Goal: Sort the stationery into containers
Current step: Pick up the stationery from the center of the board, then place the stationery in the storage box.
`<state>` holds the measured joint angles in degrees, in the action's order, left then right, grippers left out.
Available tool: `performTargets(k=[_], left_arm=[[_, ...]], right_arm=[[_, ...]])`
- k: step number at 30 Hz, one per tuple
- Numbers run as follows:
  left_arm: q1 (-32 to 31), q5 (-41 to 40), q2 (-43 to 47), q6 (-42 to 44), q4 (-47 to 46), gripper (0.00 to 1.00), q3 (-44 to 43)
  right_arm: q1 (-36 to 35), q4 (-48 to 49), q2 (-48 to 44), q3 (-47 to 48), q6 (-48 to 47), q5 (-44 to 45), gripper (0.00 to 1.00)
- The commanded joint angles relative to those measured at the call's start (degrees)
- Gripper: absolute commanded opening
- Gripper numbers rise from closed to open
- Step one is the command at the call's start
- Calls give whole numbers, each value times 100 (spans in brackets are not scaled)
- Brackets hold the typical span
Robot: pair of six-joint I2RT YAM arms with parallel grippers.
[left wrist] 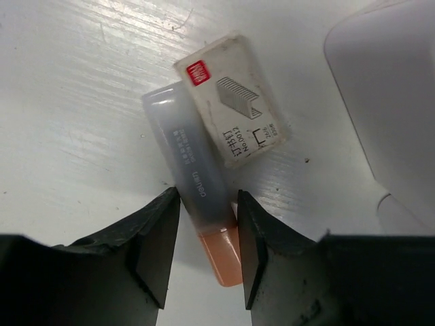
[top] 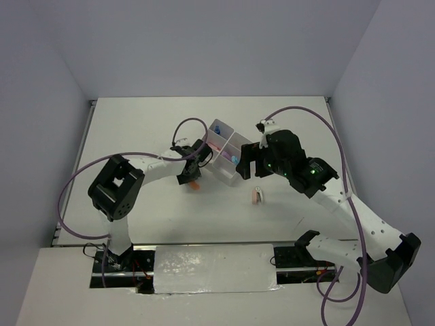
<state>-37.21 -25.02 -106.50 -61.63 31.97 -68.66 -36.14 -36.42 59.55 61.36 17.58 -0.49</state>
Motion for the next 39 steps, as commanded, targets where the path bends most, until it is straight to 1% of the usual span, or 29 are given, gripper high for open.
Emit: performTargets(k=[1, 2, 3, 4, 5, 6, 7, 8, 9, 10, 12, 13, 14, 15, 16, 17, 18, 19, 20, 21, 22, 23, 25, 26, 28, 31, 34, 39], left_arm=[[-14, -100, 23, 1, 21, 50, 318], [-6, -57, 128, 1, -41, 47, 510], [-14, -13, 190, 10, -94, 39, 608], [-23, 75, 330, -16, -198, 17, 722], [-23, 128, 445, -25, -260, 7, 836], [-58, 155, 567, -68, -313, 0, 1081], [-102, 164, 708, -112, -375, 0, 1205], [-189, 138, 1031, -217, -384, 0, 1293], [-251, 111, 1209, -270, -367, 0, 1442], [-304, 85, 1567, -323, -358, 0, 1496], [-471, -38, 1964, -499, -226, 0, 1514], [-541, -91, 2358, -639, -182, 0, 1488], [-663, -135, 2588, -701, -156, 0, 1453], [-725, -222, 2799, -763, -182, 0, 1444], [-796, -267, 3219, -902, -208, 0, 1426], [-910, -319, 3432, -991, -287, 0, 1391], [-972, -415, 3608, -1061, -348, 0, 1391], [-1033, -460, 3975, -1149, -453, 0, 1408], [-1129, -513, 4144, -1211, -620, 0, 1434], [-1183, -609, 4407, -1246, -691, 0, 1443], [-1270, -653, 4514, -1290, -753, 0, 1444], [-1306, -689, 4602, -1317, -779, 0, 1426], [-1367, -733, 4734, -1422, -762, 0, 1356], [-1385, -742, 4761, -1448, -753, 0, 1347], [-1429, -680, 4849, -1562, -797, 0, 1390], [-1473, -584, 4981, -1703, -1033, 0, 1522], [-1517, -487, 5025, -1774, -1174, 0, 1558], [-1535, -399, 5034, -1748, -1290, 0, 1505]], right_arm=[[-25, 250, -259, -89, -80, -56, 90], [-25, 328, -286, -159, -80, -169, 90], [-33, 372, -312, -195, -71, -240, 90], [-25, 530, -365, -325, -27, -415, 90], [-16, 531, -409, -327, -10, -565, 90], [-25, 836, -522, -553, 60, -705, 91], [-25, 1056, -602, -729, 113, -889, 92], [-25, 1563, -681, -1114, 166, -1257, 94], [-33, 1786, -795, -1266, 314, -1365, 100], [-33, 1953, -831, -1415, 420, -1392, 100], [-86, 2524, -936, -1811, 753, -1375, 100], [-217, 2779, -971, -1977, 868, -1418, 100], [-348, 3277, -998, -2231, 1087, -1436, 100], [-524, 3517, -1033, -2330, 1159, -1245, 100], [-734, 3624, -1042, -2418, 1229, -1034, 100], [-1172, 4016, -1042, -2540, 1317, -797, 100], [-1359, 4194, -998, -2603, 1379, -429, 98], [-1508, 4388, -972, -2690, 1458, -330, 97], [-1719, 4772, -919, -2856, 1641, -233, 92], [-1799, 5020, -901, -2945, 1704, -75, 90], [-1904, 5249, -893, -3050, 1757, -13, 88], [-2071, 5625, -858, -3173, 1792, 40, 83], [-2230, 6031, -831, -3210, 1740, 365, 79], [-2292, 6137, -787, -3201, 1627, 453, 76], [-2511, 6270, -673, -3053, 1529, 768, 74], [-2679, 6358, -287, -2754, 1406, 1006, 71], [-2793, 6297, 283, -2438, 1467, 1322, 63], [-2881, 6121, 698, -2137, 1617, 1982, 59]])
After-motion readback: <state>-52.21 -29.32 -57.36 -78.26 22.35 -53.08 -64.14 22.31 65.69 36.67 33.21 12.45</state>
